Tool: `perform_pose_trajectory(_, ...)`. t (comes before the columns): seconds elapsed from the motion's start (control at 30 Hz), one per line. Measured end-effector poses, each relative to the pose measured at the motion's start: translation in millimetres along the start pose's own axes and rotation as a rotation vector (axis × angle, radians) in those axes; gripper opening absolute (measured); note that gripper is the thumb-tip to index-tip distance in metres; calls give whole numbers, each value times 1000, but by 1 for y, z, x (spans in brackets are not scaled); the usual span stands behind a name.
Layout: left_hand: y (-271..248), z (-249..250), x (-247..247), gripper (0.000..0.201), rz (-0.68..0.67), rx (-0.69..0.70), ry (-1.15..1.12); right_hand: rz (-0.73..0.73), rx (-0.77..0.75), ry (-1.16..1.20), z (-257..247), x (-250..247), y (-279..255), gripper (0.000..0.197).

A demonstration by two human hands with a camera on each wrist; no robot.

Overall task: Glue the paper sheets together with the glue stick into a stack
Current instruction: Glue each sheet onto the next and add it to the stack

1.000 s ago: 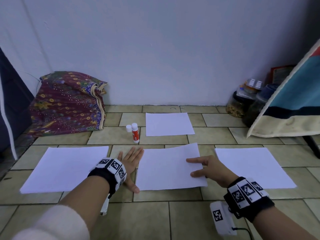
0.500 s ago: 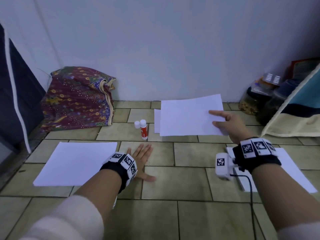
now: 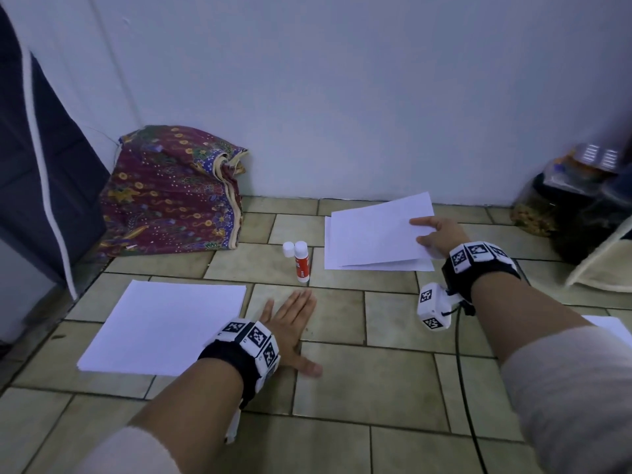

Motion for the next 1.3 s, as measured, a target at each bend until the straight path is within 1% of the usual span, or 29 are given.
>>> perform_pose_trajectory(0.07, -2, 2, -1, 155, -18, -1, 4, -5, 11, -32, 0, 2, 5, 41)
perform_pose_trajectory(0.13, -2, 1, -2, 164, -21, 15, -10, -5, 10, -71, -3, 3, 7, 42)
perform_pose_trajectory(0.17, -2, 1, -2, 165, -25, 19, -4, -2, 13, -93, -3, 4, 9, 41)
perform_pose_trajectory(0.37, -3, 1, -2, 165, -11, 18, -35, -19, 29, -175, -7, 12, 12, 42)
perform_pose_trajectory(0.5, 0, 0, -1, 164, -32, 25, -25, -42, 52, -242, -8, 15, 11, 44)
perform_pose_trajectory(0.63, -3, 1, -1, 133, -38, -7, -11, -56, 79, -293, -8, 18, 10, 43)
perform_pose_trajectory(0.67, -5, 2, -2, 128, -35, -11, -11, -69, 94, -298, -7, 19, 10, 44)
perform_pose_trajectory(0.73, -6, 4, -3, 123, -32, -16, -11, -101, 109, -295, -6, 23, 11, 49)
perform_pose_trajectory(0.83, -7, 4, -4, 123, -29, -16, -5, -138, 122, -311, -6, 26, 11, 58)
perform_pose_trajectory(0.9, -7, 4, -3, 123, -30, -17, -3, -146, 123, -337, -5, 28, 11, 60)
perform_pose_trajectory(1.03, -7, 4, -3, 122, -33, -20, 4, -134, 110, -432, -6, 32, 14, 54)
perform_pose_trajectory(1.1, -7, 3, -3, 122, -37, -21, 5, -124, 127, -488, -6, 33, 15, 51)
perform_pose_trajectory(1.3, -4, 1, -1, 124, -33, -8, 3, -72, 155, -641, -5, 36, 9, 51)
Point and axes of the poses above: each hand's wrist, its own y-axis towards the middle knuckle, its own x-axis out of the palm, z = x × y, the point moved 4 cm from there along y, towards the middle knuckle, and after that the axes turned 3 degrees about -z, right-handed, at the moved point
